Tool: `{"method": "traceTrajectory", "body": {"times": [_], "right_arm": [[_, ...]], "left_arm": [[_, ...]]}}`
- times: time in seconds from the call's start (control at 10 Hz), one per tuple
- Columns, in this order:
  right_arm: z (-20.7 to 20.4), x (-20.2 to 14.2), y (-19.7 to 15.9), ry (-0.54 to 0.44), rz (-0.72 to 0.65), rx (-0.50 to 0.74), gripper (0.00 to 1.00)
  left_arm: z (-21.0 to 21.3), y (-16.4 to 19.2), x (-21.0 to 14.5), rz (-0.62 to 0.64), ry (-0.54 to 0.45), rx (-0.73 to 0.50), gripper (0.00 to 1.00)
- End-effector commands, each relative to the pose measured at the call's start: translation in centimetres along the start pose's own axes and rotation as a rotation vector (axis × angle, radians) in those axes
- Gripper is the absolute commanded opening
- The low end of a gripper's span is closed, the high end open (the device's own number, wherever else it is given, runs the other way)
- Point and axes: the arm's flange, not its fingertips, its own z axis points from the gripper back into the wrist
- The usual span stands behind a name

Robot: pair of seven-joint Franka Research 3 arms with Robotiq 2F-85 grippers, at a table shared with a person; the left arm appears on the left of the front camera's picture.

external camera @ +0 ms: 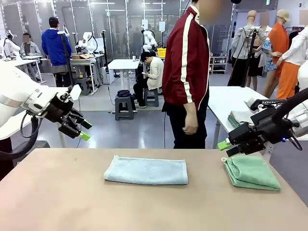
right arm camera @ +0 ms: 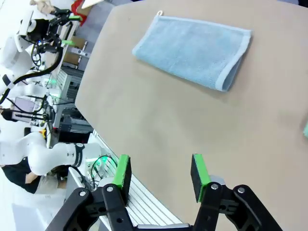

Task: Fold the towels and place them in the basket.
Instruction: When a person lays out a Towel with hook on the table, fold it in half twice.

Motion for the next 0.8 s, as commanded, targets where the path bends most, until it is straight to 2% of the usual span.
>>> {"method": "traceTrajectory", "body": {"times": [0.0, 0.4, 0.6, 0.7], "right_arm": [[0.2, -0.8, 0.5, -0.035, 0.003, -0.023, 0.63], [0.2, -0.8, 0.5, -0.035, 0.003, -0.023, 0.63], [0.5, -0.3, 0.4, -0.021, -0.005, -0.04, 0.63], [-0.4, 0.9, 0.6, 0.01, -0.041, -0.067, 0.63]], "left_arm": [[1.4, -0.4, -2.9, -0.027, -0.122, -0.023, 0.85], [2.1, -1.0, -5.5, -0.081, -0.206, -0.086, 0.85], [1.4, -1.2, -5.0, -0.092, -0.154, -0.105, 0.85], [2.0, -1.0, -5.3, -0.06, -0.177, -0.076, 0.85]]}}
